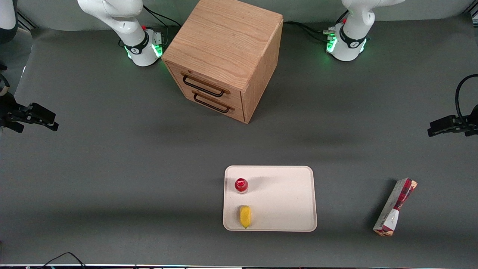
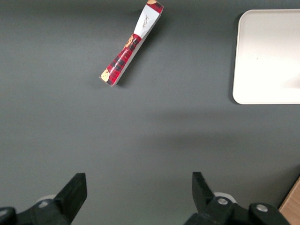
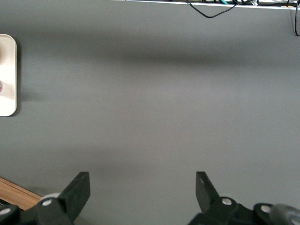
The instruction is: Place red cookie box on tray
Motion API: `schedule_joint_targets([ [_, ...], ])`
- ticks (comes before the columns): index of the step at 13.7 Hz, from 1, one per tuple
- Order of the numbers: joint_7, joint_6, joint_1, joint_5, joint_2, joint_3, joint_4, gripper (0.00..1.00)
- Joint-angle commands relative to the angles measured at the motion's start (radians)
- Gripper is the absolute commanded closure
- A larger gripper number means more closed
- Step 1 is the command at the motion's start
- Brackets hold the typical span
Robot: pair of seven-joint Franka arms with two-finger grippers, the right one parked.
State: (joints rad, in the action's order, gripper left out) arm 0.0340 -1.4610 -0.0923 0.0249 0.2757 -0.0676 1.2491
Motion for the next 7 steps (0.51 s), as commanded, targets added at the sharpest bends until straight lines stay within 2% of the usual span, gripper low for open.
schedule_joint_targets([
  [1, -0.017, 0.014, 0.008, 0.012, -0.03, 0.009, 0.024, 0.0],
  [4, 0.004, 0.004, 0.005, 0.012, -0.02, 0.009, 0.023, 0.0],
  [7, 0.101, -0.099, -0.001, 0.038, 0.023, 0.012, 0.019, 0.0],
])
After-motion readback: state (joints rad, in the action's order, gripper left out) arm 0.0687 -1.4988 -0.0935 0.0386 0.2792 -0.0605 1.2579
